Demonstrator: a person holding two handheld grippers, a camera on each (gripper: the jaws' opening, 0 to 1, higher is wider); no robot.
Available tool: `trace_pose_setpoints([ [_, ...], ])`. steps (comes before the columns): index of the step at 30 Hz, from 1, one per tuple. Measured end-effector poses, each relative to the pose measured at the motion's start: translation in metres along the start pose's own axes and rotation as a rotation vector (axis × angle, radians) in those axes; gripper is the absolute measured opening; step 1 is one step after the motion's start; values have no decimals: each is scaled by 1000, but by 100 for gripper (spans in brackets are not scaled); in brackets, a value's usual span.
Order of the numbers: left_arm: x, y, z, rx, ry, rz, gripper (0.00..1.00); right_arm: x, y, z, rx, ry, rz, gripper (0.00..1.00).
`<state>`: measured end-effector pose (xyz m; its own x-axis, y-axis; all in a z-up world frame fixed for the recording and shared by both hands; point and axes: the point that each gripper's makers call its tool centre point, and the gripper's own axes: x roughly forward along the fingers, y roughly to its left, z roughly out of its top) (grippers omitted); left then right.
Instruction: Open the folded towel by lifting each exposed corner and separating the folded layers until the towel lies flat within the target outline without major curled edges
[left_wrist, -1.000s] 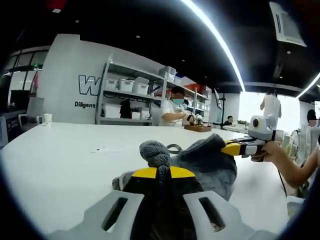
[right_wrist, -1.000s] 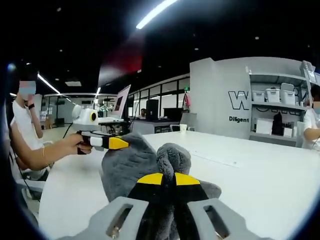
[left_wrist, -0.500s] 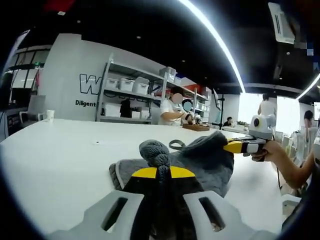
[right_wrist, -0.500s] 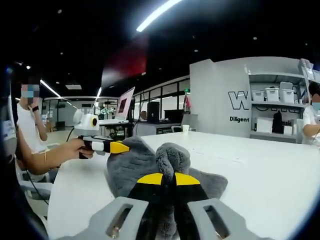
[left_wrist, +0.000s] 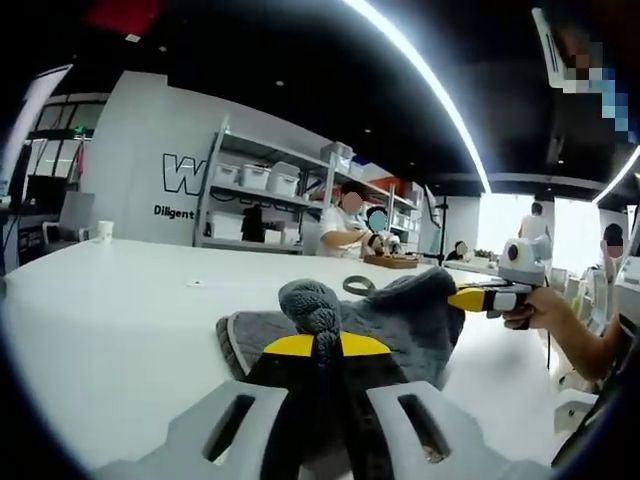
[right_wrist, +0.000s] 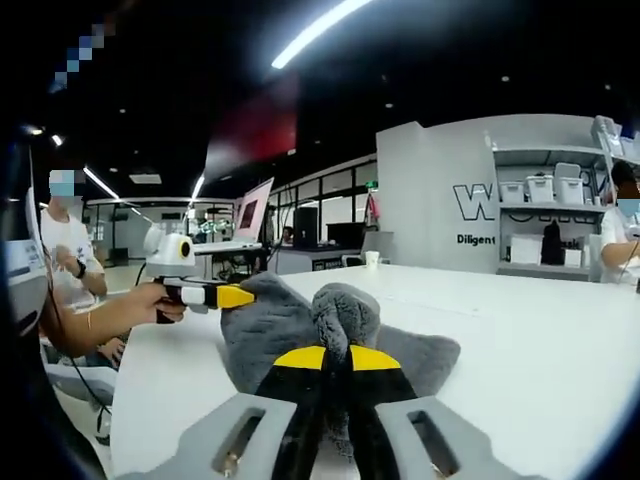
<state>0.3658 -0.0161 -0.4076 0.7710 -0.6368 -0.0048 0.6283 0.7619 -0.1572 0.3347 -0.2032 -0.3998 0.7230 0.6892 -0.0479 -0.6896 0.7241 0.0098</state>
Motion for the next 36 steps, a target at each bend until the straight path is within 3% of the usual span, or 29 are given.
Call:
trace_pose_setpoints([
  [7,-12,-5,-8,-33,-4,3,5,-10,7,-8,22,4,2,0],
  [15,-27,-16,-12,-1,-4,-34,5,-21,14,-16,36,12,-3,0],
  [24,-31,-16,-16,-34,4,-34,5,-28,20,-22,65,16,0,0],
  [36,-43,-21,-28,-45,31,-35,5,-33,26,-35,37,62,7,0],
])
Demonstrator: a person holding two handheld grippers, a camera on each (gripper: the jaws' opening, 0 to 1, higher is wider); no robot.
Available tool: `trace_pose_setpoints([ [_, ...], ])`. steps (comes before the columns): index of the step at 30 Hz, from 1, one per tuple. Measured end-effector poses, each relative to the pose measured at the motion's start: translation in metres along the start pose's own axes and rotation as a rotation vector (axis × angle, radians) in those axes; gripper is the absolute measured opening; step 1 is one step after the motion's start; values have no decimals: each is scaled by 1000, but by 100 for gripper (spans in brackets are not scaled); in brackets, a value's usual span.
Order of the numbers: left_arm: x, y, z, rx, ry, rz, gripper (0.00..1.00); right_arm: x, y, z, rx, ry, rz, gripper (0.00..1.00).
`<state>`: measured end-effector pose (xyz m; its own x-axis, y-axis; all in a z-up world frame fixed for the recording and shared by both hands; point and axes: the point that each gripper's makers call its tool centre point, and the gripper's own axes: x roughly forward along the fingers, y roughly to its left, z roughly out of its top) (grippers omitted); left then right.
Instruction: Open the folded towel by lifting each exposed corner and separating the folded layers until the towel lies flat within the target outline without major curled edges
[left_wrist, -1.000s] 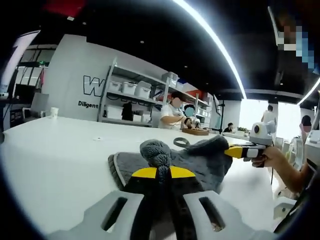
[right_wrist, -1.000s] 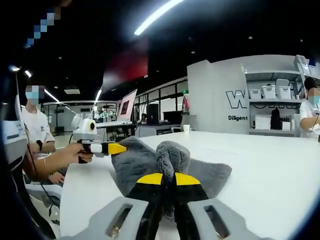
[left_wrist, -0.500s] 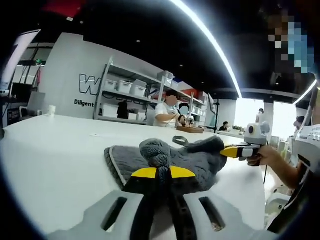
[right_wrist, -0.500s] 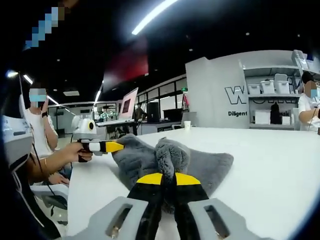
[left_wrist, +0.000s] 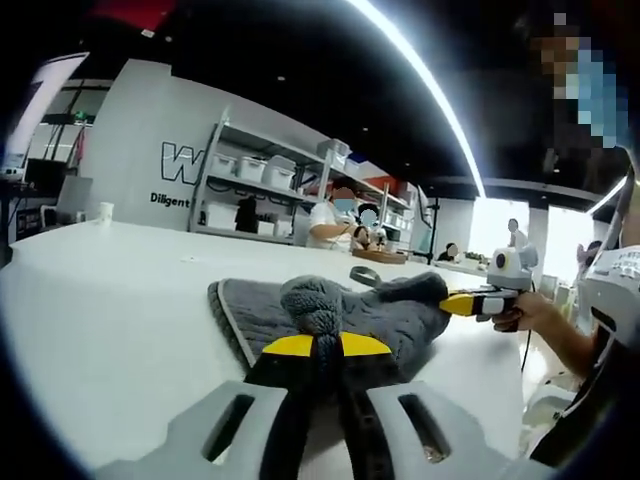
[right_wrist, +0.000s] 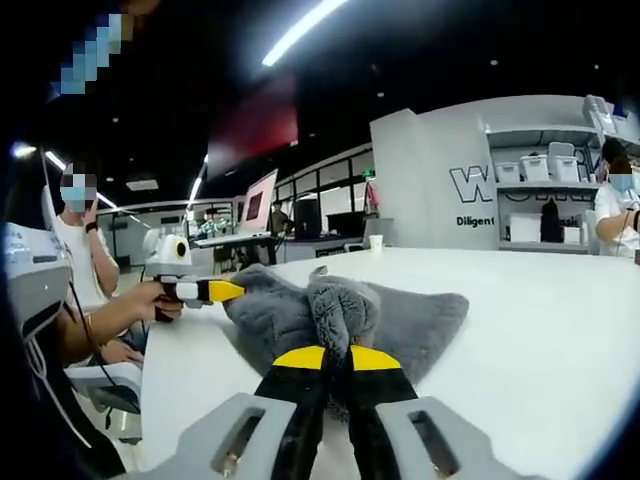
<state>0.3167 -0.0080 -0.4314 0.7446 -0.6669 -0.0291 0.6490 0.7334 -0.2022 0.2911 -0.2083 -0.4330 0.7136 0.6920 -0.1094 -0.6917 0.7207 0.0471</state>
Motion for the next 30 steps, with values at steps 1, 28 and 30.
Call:
trace_pose_setpoints([
  [1,-1,-1,-1,-3,6,-2,5,0,1,-2,-1,6,4,0],
  [28,-27,-15,-24,38,117,5,5,-17,21,-23,15,74,67,1],
  [30,-28,-16,-25,39,120,5,5,-18,22,-24,16,77,69,1],
])
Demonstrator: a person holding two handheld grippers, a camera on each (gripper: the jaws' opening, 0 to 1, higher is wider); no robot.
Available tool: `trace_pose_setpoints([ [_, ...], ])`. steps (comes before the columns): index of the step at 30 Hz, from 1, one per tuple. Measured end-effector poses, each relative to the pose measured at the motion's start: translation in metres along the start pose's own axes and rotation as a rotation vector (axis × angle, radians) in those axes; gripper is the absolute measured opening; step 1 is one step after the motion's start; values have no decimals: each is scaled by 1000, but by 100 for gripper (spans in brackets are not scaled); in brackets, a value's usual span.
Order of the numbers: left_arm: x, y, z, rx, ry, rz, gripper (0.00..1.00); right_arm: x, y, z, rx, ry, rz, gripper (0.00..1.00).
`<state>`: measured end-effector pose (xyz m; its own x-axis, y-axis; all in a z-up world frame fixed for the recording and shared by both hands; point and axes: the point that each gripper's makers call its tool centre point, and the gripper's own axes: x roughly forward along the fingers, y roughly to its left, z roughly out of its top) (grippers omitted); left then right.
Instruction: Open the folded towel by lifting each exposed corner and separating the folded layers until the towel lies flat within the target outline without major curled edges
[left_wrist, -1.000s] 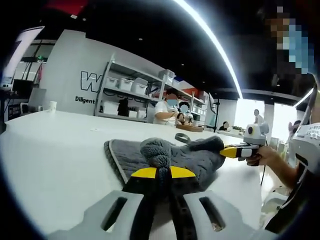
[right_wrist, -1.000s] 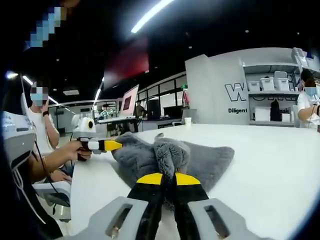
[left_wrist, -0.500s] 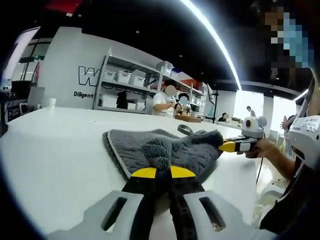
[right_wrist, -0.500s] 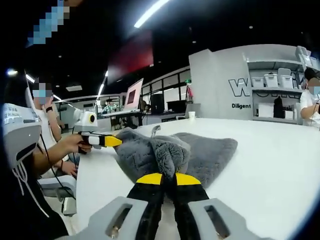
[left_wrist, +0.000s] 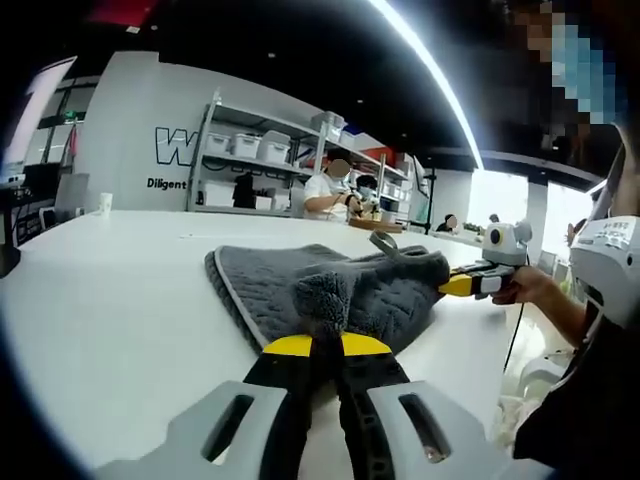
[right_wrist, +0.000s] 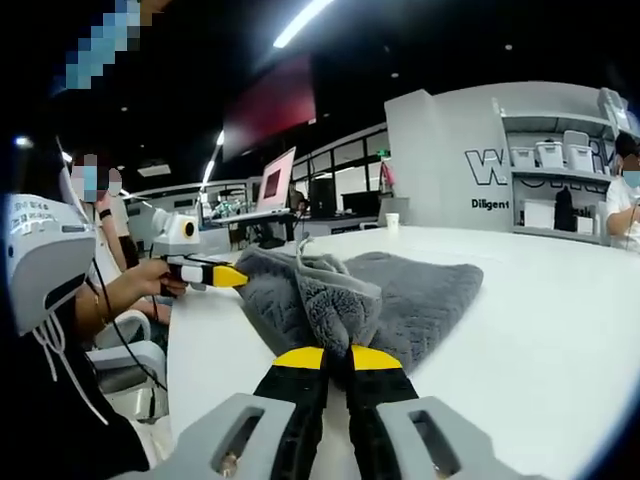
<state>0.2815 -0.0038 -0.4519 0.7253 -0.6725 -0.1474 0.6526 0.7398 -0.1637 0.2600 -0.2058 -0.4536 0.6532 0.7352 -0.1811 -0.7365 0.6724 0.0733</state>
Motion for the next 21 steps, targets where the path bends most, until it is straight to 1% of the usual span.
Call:
trace_pose_setpoints([
  [13,-9,-5,-9,10,30,4,5,-3,5,-7,2,9,12,1],
  [21,-14,-7,-12,41,50,10,5,-5,7,-10,0,17,13,1],
])
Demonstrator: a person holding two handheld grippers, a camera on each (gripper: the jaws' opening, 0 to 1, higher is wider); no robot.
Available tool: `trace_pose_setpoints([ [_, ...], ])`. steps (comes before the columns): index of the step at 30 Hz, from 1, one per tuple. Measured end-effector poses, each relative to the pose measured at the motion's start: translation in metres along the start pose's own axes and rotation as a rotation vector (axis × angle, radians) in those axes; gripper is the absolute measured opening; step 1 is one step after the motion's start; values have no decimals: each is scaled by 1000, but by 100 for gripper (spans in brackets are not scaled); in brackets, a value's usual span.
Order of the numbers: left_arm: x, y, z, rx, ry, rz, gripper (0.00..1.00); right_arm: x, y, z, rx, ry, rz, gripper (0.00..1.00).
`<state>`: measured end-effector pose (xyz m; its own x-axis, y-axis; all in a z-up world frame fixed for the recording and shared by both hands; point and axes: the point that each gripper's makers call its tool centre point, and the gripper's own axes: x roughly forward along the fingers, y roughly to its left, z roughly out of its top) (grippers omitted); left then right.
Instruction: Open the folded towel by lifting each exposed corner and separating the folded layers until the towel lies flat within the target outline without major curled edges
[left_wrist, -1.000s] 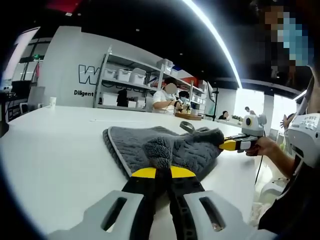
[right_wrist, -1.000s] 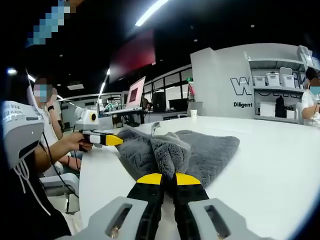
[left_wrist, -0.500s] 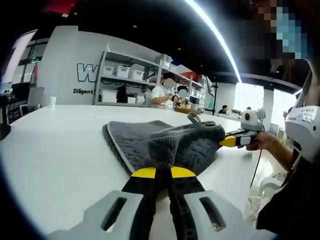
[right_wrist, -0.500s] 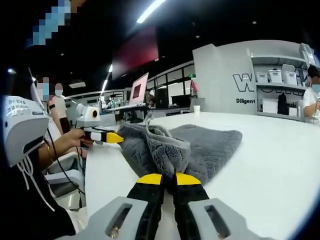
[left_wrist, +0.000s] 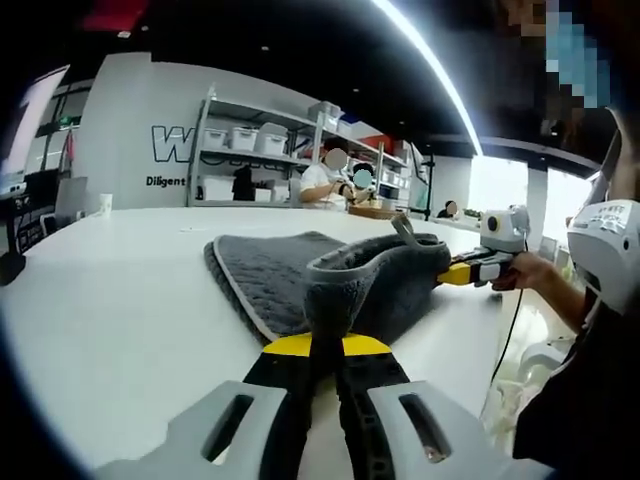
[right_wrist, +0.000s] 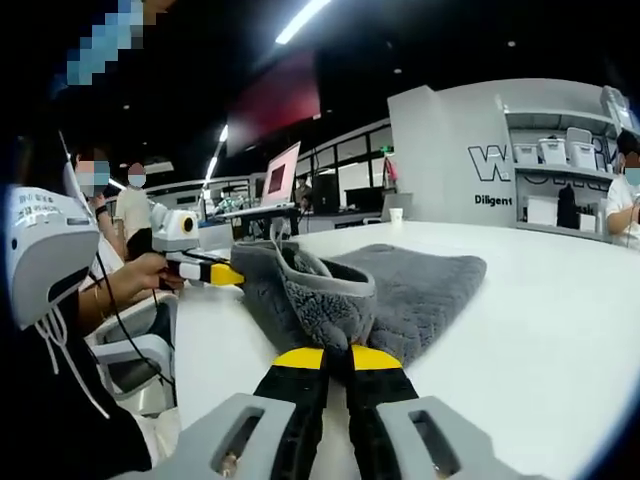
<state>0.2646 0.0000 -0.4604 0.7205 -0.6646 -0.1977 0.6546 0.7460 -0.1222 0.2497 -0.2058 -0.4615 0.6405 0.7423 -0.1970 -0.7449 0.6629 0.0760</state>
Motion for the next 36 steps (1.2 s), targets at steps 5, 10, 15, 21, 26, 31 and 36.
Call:
trace_pose_setpoints([
  [5,-3,0,-2,17,5,1,5,-1,1,-2,-3,4,-1,1],
  [10,-6,0,-6,7,9,2,5,-2,3,-3,-2,8,1,1],
  [15,-7,0,-8,12,20,3,5,-2,3,-5,-4,12,3,1],
  [21,-8,-1,-11,13,28,3,5,-4,4,-7,-5,23,4,1],
  [26,-8,-2,-12,19,31,6,5,-4,5,-8,-4,29,1,1],
  [31,-9,-3,-12,25,32,8,5,-5,5,-9,-9,32,0,1],
  [36,-9,-3,-13,22,27,9,5,-5,5,-9,-11,32,-1,1],
])
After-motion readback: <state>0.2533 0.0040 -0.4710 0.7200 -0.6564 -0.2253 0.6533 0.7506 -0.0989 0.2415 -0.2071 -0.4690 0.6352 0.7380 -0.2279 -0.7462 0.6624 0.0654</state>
